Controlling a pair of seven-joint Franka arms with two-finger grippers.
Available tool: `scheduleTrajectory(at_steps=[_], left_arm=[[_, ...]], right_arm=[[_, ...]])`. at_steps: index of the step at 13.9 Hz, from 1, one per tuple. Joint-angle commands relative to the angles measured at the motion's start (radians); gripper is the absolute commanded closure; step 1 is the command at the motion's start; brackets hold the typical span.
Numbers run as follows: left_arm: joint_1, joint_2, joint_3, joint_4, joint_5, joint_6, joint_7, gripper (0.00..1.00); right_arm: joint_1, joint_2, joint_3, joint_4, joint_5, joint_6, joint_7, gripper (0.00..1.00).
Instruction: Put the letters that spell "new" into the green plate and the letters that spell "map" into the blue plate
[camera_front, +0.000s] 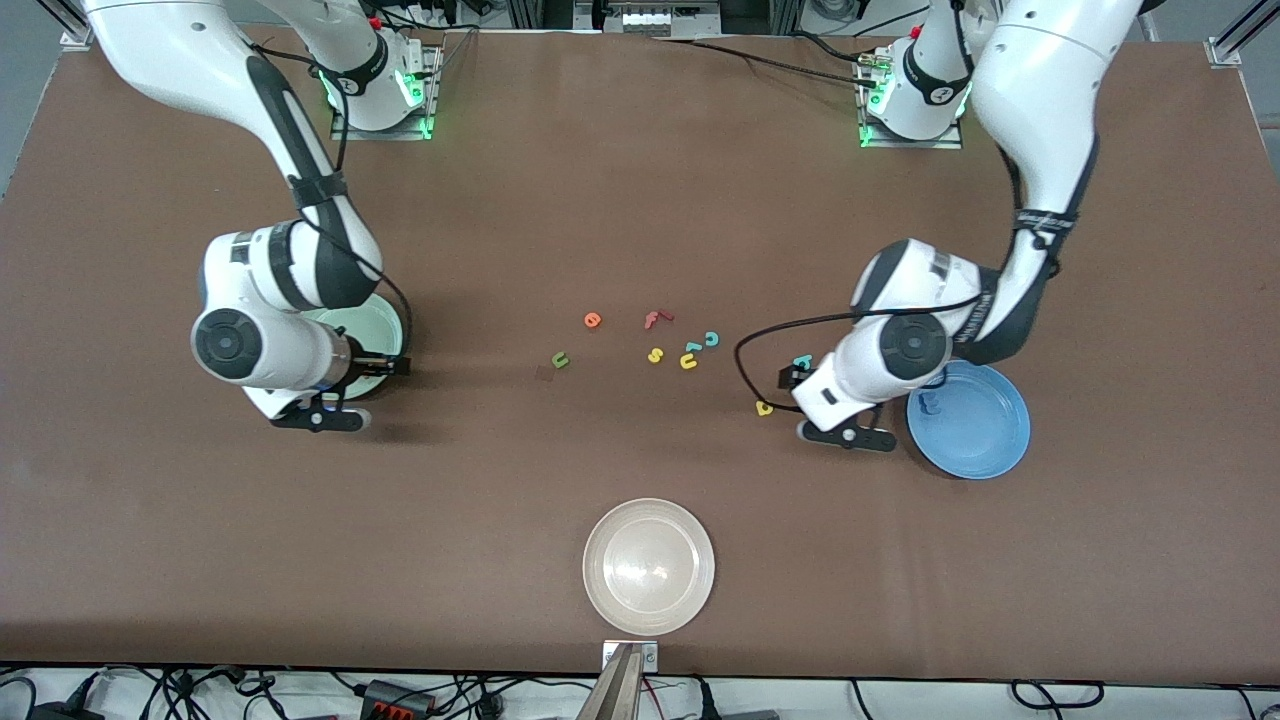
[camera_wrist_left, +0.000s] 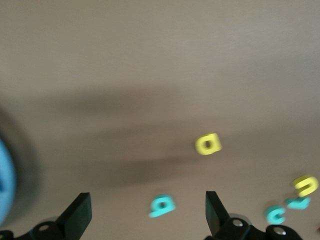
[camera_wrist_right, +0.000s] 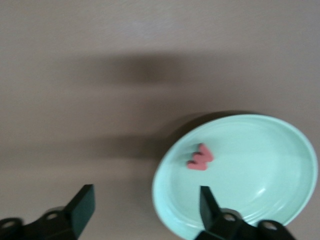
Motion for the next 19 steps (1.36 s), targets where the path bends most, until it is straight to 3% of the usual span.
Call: scheduleTrajectory(at_steps=[1, 4, 7, 12, 15, 19], left_arm=[[-0.021, 0.093, 0.011, 0.067, 0.020, 0.105, -0.092, 0.00], [-0.043, 0.127, 0.012, 0.063, 0.022, 0.154, -0.154, 0.02], [-0.069, 0.156, 0.015, 0.069, 0.022, 0.157, -0.187, 0.20], [-0.090, 0.173, 0.023, 0.066, 0.030, 0.187, -0.261, 0.31], [-0.092, 0.179, 0.032, 0.067, 0.094, 0.193, -0.282, 0.42], [-0.101, 0.179, 0.032, 0.064, 0.097, 0.189, -0.328, 0.83]], right_arm=[[0.011, 0.000, 0.017, 0.017, 0.007, -0.011, 0.029, 0.00], [0.103, 0.023, 0.025, 0.050, 0.012, 0.044, 0.032, 0.00], [0.172, 0.066, 0.027, 0.075, 0.010, 0.148, 0.020, 0.00], [0.289, 0.158, 0.030, 0.176, 0.012, 0.173, 0.034, 0.34], [0.327, 0.192, 0.030, 0.176, 0.009, 0.184, 0.032, 0.34], [0.365, 0.220, 0.030, 0.176, 0.001, 0.210, 0.031, 0.34]])
